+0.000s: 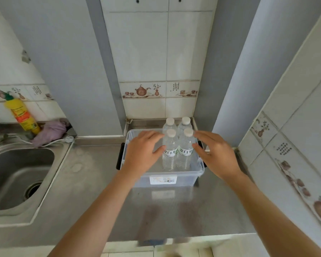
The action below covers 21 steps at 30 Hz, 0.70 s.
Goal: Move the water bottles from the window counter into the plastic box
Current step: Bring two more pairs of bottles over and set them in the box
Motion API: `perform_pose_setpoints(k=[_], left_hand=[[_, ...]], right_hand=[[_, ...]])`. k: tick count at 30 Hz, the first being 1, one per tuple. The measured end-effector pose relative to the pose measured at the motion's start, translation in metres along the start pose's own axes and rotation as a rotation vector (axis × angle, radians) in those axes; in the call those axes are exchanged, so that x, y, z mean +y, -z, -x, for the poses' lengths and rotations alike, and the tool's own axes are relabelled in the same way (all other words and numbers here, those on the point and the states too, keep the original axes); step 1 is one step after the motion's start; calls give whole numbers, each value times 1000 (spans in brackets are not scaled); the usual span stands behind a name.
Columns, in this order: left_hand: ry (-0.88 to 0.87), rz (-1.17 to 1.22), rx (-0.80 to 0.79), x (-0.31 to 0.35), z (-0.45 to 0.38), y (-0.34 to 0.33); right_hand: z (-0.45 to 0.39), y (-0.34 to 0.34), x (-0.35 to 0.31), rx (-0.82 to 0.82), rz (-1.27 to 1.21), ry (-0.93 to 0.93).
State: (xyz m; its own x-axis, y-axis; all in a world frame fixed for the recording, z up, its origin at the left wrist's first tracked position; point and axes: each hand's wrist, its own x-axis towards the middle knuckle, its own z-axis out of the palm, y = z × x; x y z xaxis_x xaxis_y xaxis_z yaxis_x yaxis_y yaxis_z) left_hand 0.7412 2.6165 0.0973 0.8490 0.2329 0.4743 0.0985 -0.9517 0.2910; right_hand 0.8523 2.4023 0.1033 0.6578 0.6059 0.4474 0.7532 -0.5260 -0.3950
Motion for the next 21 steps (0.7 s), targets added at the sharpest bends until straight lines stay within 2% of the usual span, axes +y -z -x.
perform_pose_setpoints(k=[4, 10, 16, 21], left_hand=[[112, 192, -150, 25, 35, 34], [233, 540, -143, 42, 109, 71], [117, 488, -234, 52, 159, 98], [-19, 473, -323, 86, 174, 104]], right_hand=[[51, 25, -44, 70, -36, -165], [143, 50, -109, 98, -133, -430], [232, 64, -155, 130, -23, -564], [289, 87, -172, 205, 43, -655]])
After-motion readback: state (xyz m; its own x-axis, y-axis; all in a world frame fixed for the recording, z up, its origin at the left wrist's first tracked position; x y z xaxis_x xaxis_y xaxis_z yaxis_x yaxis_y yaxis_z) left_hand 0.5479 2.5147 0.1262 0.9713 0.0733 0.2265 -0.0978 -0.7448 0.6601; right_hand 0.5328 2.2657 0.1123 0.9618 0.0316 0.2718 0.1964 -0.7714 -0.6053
